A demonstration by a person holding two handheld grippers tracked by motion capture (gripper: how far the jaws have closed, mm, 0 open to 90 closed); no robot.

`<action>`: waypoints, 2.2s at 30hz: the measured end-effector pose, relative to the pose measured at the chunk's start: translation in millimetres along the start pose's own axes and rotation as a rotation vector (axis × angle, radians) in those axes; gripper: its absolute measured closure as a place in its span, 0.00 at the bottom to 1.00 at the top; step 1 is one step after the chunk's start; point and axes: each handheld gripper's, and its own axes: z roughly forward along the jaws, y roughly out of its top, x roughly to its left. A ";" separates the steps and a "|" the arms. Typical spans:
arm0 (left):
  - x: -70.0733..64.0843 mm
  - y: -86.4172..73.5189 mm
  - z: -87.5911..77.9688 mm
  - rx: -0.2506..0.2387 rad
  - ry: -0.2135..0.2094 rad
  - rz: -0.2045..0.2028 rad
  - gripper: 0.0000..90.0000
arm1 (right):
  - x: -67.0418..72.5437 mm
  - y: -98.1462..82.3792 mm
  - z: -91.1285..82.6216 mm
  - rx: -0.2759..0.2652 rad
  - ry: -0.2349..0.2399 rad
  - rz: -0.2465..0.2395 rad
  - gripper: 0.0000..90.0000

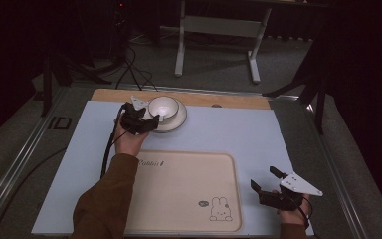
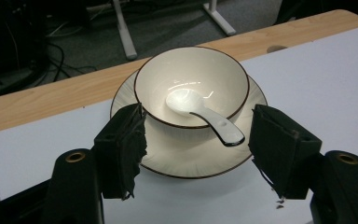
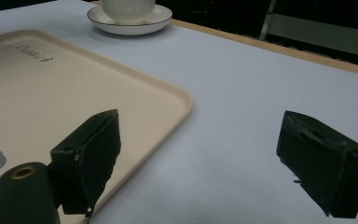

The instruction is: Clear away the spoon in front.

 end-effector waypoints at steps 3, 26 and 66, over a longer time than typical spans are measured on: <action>-1.2 1.8 6.5 0.009 -0.002 -0.001 0.41 | -0.1 0.0 -0.1 0.000 -0.001 0.001 0.15; -15.9 -10.1 50.7 0.106 0.024 0.019 0.61 | -0.8 0.1 -1.3 -0.005 0.000 -0.002 0.15; 0.5 -1.2 36.7 0.045 -0.010 -0.054 0.82 | -0.4 0.3 -0.2 -0.001 0.004 -0.008 0.15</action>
